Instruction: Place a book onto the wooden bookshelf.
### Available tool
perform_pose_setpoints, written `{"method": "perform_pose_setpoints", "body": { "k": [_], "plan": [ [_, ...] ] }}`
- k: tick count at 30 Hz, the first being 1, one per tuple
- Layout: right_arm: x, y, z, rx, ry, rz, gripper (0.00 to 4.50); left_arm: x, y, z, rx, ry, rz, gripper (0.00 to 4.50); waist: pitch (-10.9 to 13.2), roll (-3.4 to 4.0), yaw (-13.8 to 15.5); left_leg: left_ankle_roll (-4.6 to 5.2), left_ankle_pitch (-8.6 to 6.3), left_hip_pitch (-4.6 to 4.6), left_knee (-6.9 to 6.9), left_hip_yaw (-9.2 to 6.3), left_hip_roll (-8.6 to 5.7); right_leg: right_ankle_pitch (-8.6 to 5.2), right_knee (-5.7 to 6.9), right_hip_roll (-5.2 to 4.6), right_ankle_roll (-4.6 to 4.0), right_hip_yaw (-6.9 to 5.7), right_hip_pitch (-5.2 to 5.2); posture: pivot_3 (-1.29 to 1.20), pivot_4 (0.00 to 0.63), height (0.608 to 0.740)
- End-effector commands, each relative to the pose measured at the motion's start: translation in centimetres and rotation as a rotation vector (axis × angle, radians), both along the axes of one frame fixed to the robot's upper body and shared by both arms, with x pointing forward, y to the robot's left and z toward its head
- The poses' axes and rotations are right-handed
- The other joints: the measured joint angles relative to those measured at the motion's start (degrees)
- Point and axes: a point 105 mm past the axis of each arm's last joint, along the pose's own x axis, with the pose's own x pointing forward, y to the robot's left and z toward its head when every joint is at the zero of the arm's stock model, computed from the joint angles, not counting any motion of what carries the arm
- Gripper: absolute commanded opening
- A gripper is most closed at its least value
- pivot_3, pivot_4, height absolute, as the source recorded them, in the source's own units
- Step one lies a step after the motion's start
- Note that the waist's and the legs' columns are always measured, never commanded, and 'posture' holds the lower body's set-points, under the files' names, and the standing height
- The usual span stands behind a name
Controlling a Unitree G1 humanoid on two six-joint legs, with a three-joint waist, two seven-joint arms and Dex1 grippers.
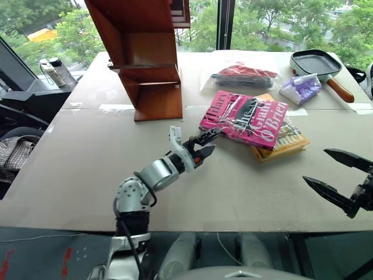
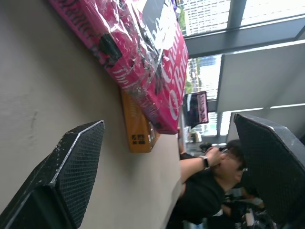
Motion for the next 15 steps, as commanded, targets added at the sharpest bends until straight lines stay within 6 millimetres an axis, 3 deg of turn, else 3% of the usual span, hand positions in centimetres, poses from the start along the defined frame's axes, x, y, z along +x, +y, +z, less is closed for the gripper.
{"method": "perform_pose_setpoints", "body": {
  "k": [1,6,15],
  "plan": [
    [-1.7,1.8,0.9,-0.002,-0.056,0.053,4.44,1.8,-2.8,0.4,-0.11,0.11,0.023,4.5,0.0,-0.04,0.43,0.0,0.0,-0.07,0.01,-0.03,-0.03,0.01,-0.06,-0.02,0.01,-0.03,-0.03,0.0,0.15,0.74],
    [-2.1,2.3,0.8,-0.01,-0.068,0.04,4.44,3.5,-6.3,-0.5,-0.148,0.209,0.026,4.5,-0.02,-0.16,0.85,-0.05,0.03,-0.24,0.0,0.02,-0.11,0.03,-0.32,-0.07,0.04,-0.07,-0.08,0.0,0.15,0.74],
    [-2.5,2.3,0.4,-0.023,-0.079,-0.033,4.44,6.3,-8.9,-2.4,-0.145,0.224,0.144,4.5,-0.59,-0.1,0.32,0.07,-0.05,-0.1,-0.2,0.15,-0.13,0.02,-0.49,-0.02,0.08,-0.12,0.04,0.0,0.15,0.74]
  ]
}}
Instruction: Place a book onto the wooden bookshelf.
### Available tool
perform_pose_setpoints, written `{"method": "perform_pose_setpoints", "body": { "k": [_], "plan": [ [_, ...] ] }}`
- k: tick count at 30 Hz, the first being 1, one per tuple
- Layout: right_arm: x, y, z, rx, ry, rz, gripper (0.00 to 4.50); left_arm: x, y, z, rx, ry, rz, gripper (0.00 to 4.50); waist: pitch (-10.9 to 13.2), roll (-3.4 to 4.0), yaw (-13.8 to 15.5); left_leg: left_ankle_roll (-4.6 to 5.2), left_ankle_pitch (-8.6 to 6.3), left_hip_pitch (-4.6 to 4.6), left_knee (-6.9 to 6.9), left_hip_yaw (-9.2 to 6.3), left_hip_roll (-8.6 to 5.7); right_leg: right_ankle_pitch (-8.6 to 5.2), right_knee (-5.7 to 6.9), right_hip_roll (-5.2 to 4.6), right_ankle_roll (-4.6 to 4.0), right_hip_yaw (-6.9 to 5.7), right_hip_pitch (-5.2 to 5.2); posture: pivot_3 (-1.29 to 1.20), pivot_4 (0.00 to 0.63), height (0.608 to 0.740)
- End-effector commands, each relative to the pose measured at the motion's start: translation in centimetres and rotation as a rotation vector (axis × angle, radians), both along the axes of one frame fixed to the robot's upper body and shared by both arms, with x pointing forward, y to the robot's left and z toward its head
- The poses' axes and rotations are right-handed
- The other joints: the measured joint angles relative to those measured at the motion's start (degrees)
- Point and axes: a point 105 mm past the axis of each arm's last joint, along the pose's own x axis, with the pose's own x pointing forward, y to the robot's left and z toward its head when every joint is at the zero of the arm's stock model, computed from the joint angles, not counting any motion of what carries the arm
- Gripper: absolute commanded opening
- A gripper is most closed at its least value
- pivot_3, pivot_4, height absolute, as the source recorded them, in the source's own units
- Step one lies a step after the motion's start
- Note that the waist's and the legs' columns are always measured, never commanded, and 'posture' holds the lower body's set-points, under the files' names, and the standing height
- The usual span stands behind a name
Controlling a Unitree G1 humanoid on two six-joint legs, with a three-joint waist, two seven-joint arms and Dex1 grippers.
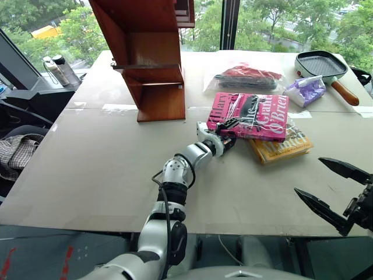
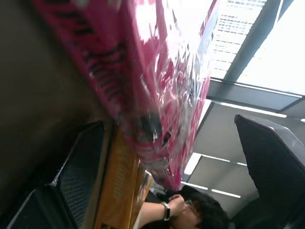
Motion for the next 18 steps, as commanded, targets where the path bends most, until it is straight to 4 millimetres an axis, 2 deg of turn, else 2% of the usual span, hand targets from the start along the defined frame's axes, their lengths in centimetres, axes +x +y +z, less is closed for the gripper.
{"method": "perform_pose_setpoints", "body": {
  "k": [1,3,8,9,10,16,18],
  "plan": [
    [-0.3,0.4,0.6,-0.026,-0.053,-0.014,4.44,0.3,-3.0,0.0,-0.081,0.025,0.03,4.5,-0.13,-0.09,-0.22,-0.02,0.01,0.08,0.01,0.0,0.05,-0.01,0.01,0.03,0.03,-0.02,0.1,0.0,0.15,0.74],
    [-0.3,0.2,0.5,-0.029,-0.057,-0.029,4.44,0.6,-3.4,-0.3,-0.083,0.027,0.036,4.5,-0.28,-0.15,-0.29,-0.09,0.04,0.21,0.03,-0.01,0.12,-0.09,0.01,0.07,0.27,-0.03,0.25,0.0,0.15,0.74],
    [-0.3,0.5,0.4,-0.038,-0.06,-0.036,4.44,1.0,-4.4,-1.4,-0.085,0.062,0.086,4.5,-0.31,-0.18,-0.5,-0.38,-0.13,1.03,0.0,-0.05,0.27,-0.22,-0.33,0.06,0.11,-0.17,1.32,0.0,0.15,0.74],
    [-0.3,0.6,0.4,-0.038,-0.062,-0.036,4.5,1.2,-4.3,-1.4,-0.089,0.065,0.097,3.99,-0.31,-0.18,-0.67,-0.38,-0.14,1.03,-0.01,-0.07,0.31,-0.23,-0.42,0.06,0.1,-0.21,1.33,0.0,0.15,0.74],
    [-0.3,0.7,0.4,-0.038,-0.064,-0.035,4.5,1.4,-4.1,-1.3,-0.093,0.061,0.112,3.81,-0.31,-0.18,-0.9,-0.38,-0.14,1.02,-0.02,-0.13,0.36,-0.23,-0.45,0.03,0.1,-0.19,1.34,0.0,0.15,0.74],
    [0.0,0.9,0.7,-0.021,-0.083,-0.026,4.5,2.1,-2.6,-0.7,-0.098,0.021,0.146,1.13,-0.34,-0.12,-1.56,-0.28,-0.09,0.98,-0.25,-0.18,0.33,-0.06,-0.5,0.01,0.37,-0.18,0.96,0.0,0.15,0.74],
    [0.3,0.8,0.6,-0.015,-0.086,-0.02,4.5,2.2,-1.6,-0.2,-0.092,-0.029,0.149,0.24,-0.34,-0.13,-1.45,-0.24,-0.06,0.95,-0.33,-0.19,0.3,-0.04,-0.49,0.02,0.39,-0.22,0.88,0.0,0.15,0.74]
  ]
}}
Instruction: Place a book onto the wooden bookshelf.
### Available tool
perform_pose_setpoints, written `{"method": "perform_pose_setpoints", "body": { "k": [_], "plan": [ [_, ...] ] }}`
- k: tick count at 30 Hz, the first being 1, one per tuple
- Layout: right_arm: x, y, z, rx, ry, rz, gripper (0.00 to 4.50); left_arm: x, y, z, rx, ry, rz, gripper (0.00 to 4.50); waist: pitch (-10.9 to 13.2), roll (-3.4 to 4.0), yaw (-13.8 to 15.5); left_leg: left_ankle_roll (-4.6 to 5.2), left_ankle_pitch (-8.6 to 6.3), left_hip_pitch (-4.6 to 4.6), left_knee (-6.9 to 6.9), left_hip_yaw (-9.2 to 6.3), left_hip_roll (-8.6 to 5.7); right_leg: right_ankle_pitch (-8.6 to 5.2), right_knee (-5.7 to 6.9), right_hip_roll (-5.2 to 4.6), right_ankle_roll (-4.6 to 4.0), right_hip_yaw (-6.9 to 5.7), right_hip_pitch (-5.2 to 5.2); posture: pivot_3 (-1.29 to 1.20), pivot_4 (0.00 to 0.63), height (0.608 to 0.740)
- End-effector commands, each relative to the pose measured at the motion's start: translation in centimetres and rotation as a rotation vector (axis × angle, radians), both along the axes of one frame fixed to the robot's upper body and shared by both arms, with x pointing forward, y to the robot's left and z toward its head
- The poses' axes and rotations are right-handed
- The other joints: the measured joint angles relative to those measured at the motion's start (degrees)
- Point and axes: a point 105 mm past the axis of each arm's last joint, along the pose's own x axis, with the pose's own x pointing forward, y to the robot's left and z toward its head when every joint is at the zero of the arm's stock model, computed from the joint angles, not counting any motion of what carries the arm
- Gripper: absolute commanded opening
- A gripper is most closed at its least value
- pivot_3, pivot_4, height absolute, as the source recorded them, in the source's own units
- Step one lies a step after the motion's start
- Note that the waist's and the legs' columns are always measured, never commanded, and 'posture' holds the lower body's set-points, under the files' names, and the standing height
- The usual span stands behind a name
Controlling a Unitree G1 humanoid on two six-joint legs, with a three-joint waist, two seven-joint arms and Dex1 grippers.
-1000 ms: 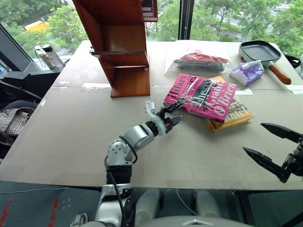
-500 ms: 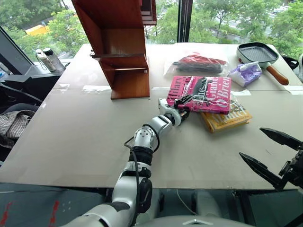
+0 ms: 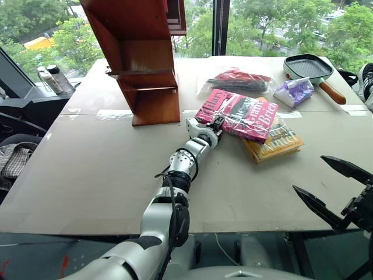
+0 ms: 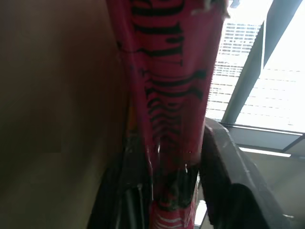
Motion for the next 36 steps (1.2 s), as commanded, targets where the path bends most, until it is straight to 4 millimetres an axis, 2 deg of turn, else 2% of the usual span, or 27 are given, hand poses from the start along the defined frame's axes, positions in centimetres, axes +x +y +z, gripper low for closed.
{"method": "perform_pose_setpoints", "body": {
  "k": [1,5,7,9,11,13,15,17,20,25,28,32,36],
  "plan": [
    [0.2,0.4,0.4,-0.002,-0.04,0.026,4.5,-1.4,-3.1,0.5,-0.085,-0.008,-0.063,0.17,0.06,-0.06,0.03,0.0,0.0,-0.01,-0.02,0.0,0.0,0.0,0.0,0.0,0.0,0.0,-0.01,0.0,0.15,0.74],
    [0.8,0.6,0.5,0.02,-0.065,0.032,4.5,-2.1,0.5,2.0,-0.011,-0.177,-0.068,0.16,0.25,-0.19,-0.12,0.09,0.05,-0.42,-0.02,0.01,-0.01,0.0,-0.01,-0.03,0.01,0.06,-0.42,0.0,0.15,0.74],
    [1.2,0.7,0.4,0.028,-0.073,0.047,4.5,-2.8,3.4,2.9,0.091,-0.305,-0.054,0.16,0.25,-0.18,-0.24,0.11,0.13,-0.98,0.0,-0.02,-0.03,0.16,0.0,-0.03,-0.18,0.1,-0.98,0.0,0.15,0.74],
    [1.6,0.9,0.4,0.039,-0.081,0.067,4.5,-3.3,6.6,3.8,0.131,-0.363,-0.018,0.16,0.27,-0.21,-0.47,-0.11,0.24,-1.07,-0.04,0.01,-0.05,0.2,0.02,-0.01,-0.27,0.19,-1.18,0.0,0.15,0.74],
    [2.0,1.1,0.4,0.041,-0.089,0.08,4.5,-3.5,8.7,4.4,0.165,-0.395,0.008,0.16,0.3,-0.24,-0.31,-0.13,0.22,-1.2,-0.23,0.01,-0.04,0.19,0.01,0.0,-0.29,0.28,-1.44,0.0,0.15,0.74],
    [2.6,1.1,0.4,0.049,-0.101,0.09,4.5,-3.5,11.4,5.8,0.282,-0.476,0.029,0.16,0.35,-0.29,-0.15,-0.13,0.22,-1.4,-0.28,-0.01,-0.05,0.19,0.01,-0.01,-0.31,0.28,-1.69,0.0,0.15,0.74],
    [3.1,1.2,0.4,0.053,-0.11,0.102,4.5,-3.8,12.4,8.0,0.399,-0.59,-0.003,0.16,0.38,-0.31,0.04,-0.13,0.23,-1.6,-0.26,-0.03,-0.07,0.2,0.02,-0.01,-0.31,0.26,-1.87,0.0,0.15,0.74],
    [3.5,1.2,0.5,0.055,-0.119,0.11,4.5,-4.7,11.8,9.8,0.497,-0.713,-0.086,0.16,0.46,-0.32,0.6,-0.13,0.23,-1.71,-0.2,-0.05,-0.14,0.2,0.01,-0.04,-0.31,0.24,-1.93,0.0,0.15,0.74],
    [4.0,1.3,0.6,0.055,-0.134,0.129,4.5,-7.5,9.4,12.7,0.578,-0.916,-0.297,0.16,0.69,-0.46,1.56,-0.12,0.23,-1.99,-0.02,-0.22,-0.19,0.2,0.01,-0.08,-0.31,0.07,-2.01,0.0,0.15,0.74],
    [4.9,1.5,0.8,0.055,-0.151,0.15,4.5,-10.0,7.2,15.0,0.663,-1.097,-0.457,0.16,0.65,-0.3,1.16,-0.13,0.23,-2.0,0.0,-0.33,-0.19,0.2,0.0,-0.1,-0.32,0.01,-1.98,0.0,0.15,0.74],
    [5.0,1.7,1.3,0.057,-0.172,0.166,4.5,-9.9,6.3,17.4,0.9,-1.306,-0.382,0.16,0.72,-0.26,0.99,-0.13,0.23,-1.96,-0.02,-0.29,-0.17,0.2,0.02,-0.08,-0.32,0.04,-1.98,0.0,0.15,0.74],
    [5.1,1.9,2.8,0.084,-0.223,0.176,4.5,-8.6,6.8,21.6,1.383,-1.58,-0.141,0.16,0.92,-0.22,1.0,-0.13,0.23,-1.97,0.0,-0.19,-0.17,0.22,0.04,-0.05,-0.35,0.04,-1.99,0.0,0.15,0.74],
    [5.5,1.8,4.7,0.124,-0.277,0.176,4.5,-9.1,6.8,24.7,1.811,-1.873,0.015,0.16,0.94,-0.2,1.14,-0.13,0.23,-1.97,-0.08,-0.11,-0.17,0.23,-0.04,-0.1,-0.35,0.12,-2.01,0.0,0.15,0.74]
  ]
}}
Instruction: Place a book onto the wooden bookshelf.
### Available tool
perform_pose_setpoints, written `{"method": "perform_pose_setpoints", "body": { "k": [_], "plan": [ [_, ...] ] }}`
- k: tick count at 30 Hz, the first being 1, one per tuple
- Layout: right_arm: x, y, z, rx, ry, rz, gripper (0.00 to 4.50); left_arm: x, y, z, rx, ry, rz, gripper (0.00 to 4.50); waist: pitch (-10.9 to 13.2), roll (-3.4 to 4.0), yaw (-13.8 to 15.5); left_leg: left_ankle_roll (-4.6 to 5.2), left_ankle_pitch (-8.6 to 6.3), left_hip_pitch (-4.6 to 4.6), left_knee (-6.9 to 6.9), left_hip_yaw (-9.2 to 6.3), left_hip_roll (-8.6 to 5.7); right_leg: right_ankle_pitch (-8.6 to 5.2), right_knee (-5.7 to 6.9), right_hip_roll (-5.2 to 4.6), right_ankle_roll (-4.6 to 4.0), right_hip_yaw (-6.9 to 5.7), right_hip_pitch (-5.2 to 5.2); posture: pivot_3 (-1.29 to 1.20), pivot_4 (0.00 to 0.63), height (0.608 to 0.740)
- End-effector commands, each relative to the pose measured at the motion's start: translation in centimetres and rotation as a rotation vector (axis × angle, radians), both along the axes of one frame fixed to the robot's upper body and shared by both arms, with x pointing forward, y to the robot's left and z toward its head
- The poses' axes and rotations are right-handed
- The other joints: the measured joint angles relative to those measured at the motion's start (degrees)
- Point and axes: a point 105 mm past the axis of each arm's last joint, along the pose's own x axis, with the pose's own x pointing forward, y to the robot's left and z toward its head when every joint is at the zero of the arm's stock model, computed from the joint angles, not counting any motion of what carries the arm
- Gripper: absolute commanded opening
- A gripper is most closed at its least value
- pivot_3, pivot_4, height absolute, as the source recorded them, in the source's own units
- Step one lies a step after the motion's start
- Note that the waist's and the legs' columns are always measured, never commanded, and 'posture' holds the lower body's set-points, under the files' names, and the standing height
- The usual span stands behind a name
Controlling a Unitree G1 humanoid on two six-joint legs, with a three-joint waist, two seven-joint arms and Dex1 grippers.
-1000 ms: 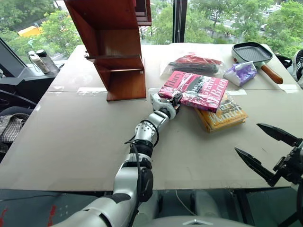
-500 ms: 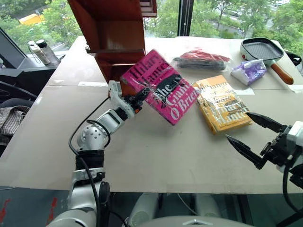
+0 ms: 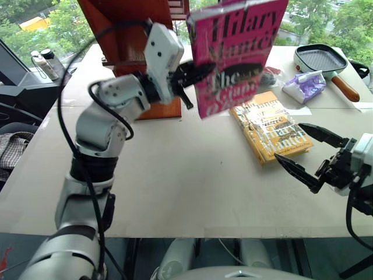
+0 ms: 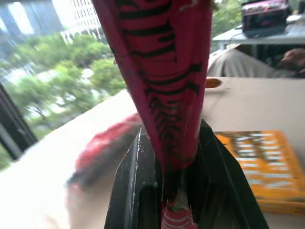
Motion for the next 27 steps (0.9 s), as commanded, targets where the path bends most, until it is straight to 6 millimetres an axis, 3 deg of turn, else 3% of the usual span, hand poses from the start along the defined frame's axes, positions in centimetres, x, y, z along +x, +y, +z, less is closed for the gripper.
{"method": "perform_pose_setpoints", "body": {
  "k": [1,6,9,11,15,18,22,24,27],
  "plan": [
    [-0.1,-0.2,2.3,0.025,-0.076,-0.002,4.5,-1.2,-0.6,2.9,0.225,-0.366,0.056,0.16,0.02,-0.01,0.11,0.01,0.0,-0.01,0.0,-0.01,-0.01,0.0,-0.01,-0.01,0.0,-0.01,0.0,0.0,0.15,0.74],
    [0.4,-1.5,3.9,0.002,-0.12,-0.026,4.5,-2.4,-0.8,6.7,0.341,-0.528,0.086,0.16,0.18,-0.1,0.17,0.02,-0.01,-0.11,0.02,0.01,-0.04,0.0,-0.04,-0.01,0.0,-0.15,0.0,0.0,0.15,0.74],
    [0.8,-2.5,5.3,-0.021,-0.156,-0.028,4.5,-2.1,0.3,8.1,0.432,-0.451,0.156,0.16,0.41,-0.05,-0.38,0.03,-0.01,-0.12,0.06,0.07,-0.06,0.0,0.01,0.0,0.01,-0.15,0.0,0.0,0.15,0.74],
    [1.0,-2.8,5.7,-0.042,-0.167,-0.024,4.5,-1.7,1.2,7.8,0.5,-0.374,0.194,0.16,0.44,-0.02,-1.26,0.04,-0.01,-0.1,0.1,0.16,-0.12,0.0,0.06,0.01,0.03,-0.13,0.0,0.0,0.15,0.74],
    [1.8,-3.7,7.2,-0.039,-0.213,-0.001,4.5,-0.9,5.4,7.2,0.695,-0.261,0.389,0.16,0.59,0.03,-2.79,0.04,-0.01,-0.02,0.12,0.17,-0.09,-0.01,0.22,0.09,0.03,-0.13,-0.01,0.0,0.15,0.74],
    [2.5,-3.5,7.6,-0.038,-0.224,0.025,4.5,-0.1,8.1,7.2,0.783,-0.194,0.522,0.16,0.68,0.04,-3.08,0.06,-0.01,-0.05,0.3,0.21,-0.11,0.0,0.37,0.1,0.03,-0.11,-0.01,0.0,0.15,0.74],
    [2.9,-2.9,7.4,-0.027,-0.198,0.079,4.5,1.5,12.3,5.6,0.952,-0.089,0.72,0.16,0.71,0.05,-3.06,0.06,-0.01,-0.05,0.33,0.18,-0.08,-0.01,0.47,0.12,0.03,-0.14,-0.01,0.0,0.15,0.74],
    [2.9,-2.6,7.2,-0.019,-0.18,0.103,4.5,2.4,13.4,5.0,0.988,-0.055,0.783,0.16,0.72,0.02,-3.03,0.06,-0.01,-0.05,0.34,0.2,-0.1,-0.01,0.47,0.11,0.03,-0.14,-0.02,0.0,0.15,0.74],
    [2.9,-2.8,7.1,-0.01,-0.164,0.106,4.5,3.9,13.1,3.6,1.032,-0.022,0.814,0.16,0.72,0.03,-3.1,0.07,-0.01,-0.06,0.46,0.19,-0.07,-0.01,0.61,0.09,0.03,-0.12,-0.03,0.0,0.15,0.74]
  ]
}}
